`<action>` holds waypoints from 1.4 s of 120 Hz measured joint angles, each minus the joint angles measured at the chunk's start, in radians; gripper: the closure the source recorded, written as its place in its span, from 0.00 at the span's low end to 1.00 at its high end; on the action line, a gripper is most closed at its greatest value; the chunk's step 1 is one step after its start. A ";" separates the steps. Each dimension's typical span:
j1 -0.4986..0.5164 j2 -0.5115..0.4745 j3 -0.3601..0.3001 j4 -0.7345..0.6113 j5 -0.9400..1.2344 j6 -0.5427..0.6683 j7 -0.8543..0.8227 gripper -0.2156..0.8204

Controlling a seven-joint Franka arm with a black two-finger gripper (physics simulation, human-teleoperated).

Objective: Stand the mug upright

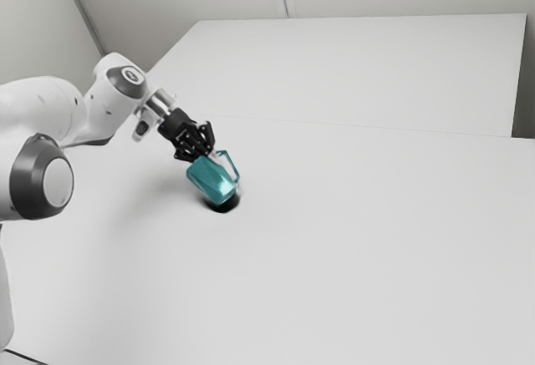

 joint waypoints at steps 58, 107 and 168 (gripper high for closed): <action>-0.156 -0.382 -0.116 -0.411 0.664 0.430 0.000 0.97; -0.157 -0.496 -0.161 -0.607 0.784 0.569 0.000 0.97; -0.155 -0.476 -0.168 -0.648 0.788 0.495 0.000 0.97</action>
